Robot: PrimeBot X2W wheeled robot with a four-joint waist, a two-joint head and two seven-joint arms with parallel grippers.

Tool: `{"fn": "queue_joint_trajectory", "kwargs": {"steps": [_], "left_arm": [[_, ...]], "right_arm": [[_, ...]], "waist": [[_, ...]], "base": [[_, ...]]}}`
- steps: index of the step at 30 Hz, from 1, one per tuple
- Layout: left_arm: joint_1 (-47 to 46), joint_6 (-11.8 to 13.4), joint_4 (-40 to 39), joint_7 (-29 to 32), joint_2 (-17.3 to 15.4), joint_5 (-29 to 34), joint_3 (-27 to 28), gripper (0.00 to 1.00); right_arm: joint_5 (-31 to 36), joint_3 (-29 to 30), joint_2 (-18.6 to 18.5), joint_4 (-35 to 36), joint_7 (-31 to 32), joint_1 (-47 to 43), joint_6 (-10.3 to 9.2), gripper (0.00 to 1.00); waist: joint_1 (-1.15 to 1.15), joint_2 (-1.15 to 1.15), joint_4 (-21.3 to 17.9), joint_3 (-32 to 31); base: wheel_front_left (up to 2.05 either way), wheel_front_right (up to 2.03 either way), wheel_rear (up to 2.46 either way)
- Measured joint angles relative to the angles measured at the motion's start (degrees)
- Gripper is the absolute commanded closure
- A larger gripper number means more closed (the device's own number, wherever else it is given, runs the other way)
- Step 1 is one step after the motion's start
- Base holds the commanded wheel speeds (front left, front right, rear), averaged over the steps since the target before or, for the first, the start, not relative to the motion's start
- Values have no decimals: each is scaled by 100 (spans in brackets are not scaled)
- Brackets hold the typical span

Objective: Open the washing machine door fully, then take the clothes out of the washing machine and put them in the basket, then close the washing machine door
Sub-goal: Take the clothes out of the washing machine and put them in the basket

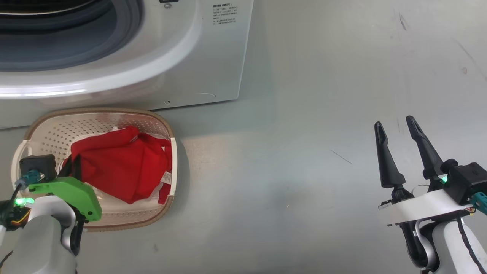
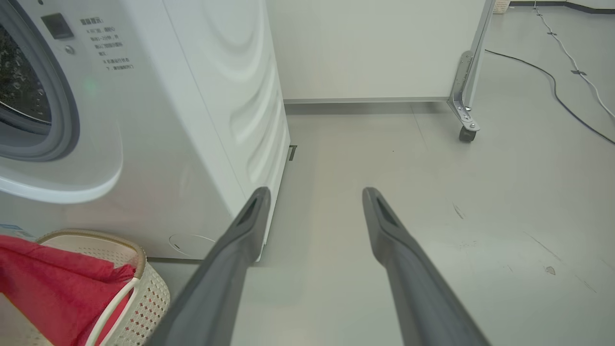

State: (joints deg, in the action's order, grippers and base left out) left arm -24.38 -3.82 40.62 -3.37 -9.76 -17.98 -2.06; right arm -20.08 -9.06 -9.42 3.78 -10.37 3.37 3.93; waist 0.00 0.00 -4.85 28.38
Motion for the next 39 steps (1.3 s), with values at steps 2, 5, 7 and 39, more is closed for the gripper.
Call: {"fn": "queue_joint_trajectory", "kwargs": {"steps": [2, 5, 7, 39], "left_arm": [[-96, 0, 132, 38, 3, -14, -5, 100], [-240, 2, 332, 83, 18, -21, -4, 100], [-356, 7, 511, 86, 49, -26, -11, 100], [-1034, -127, 1792, -693, 380, -140, -134, 0]], "right_arm": [[8, 4, -14, 27, 4, 2, -4, 0], [30, 10, -40, 59, 7, 18, -5, 0], [55, 33, -74, 121, 45, 52, -11, 0], [113, 9, -32, -92, -37, 384, -51, 0]], "waist": [[0, 0, -30, 116], [0, 0, -65, 274], [0, 0, -89, 414], [0, 0, 134, 411]], "base": [[0, 0, 0], [0, 0, 0], [0, 0, 0], [0, 0, 0]]}}
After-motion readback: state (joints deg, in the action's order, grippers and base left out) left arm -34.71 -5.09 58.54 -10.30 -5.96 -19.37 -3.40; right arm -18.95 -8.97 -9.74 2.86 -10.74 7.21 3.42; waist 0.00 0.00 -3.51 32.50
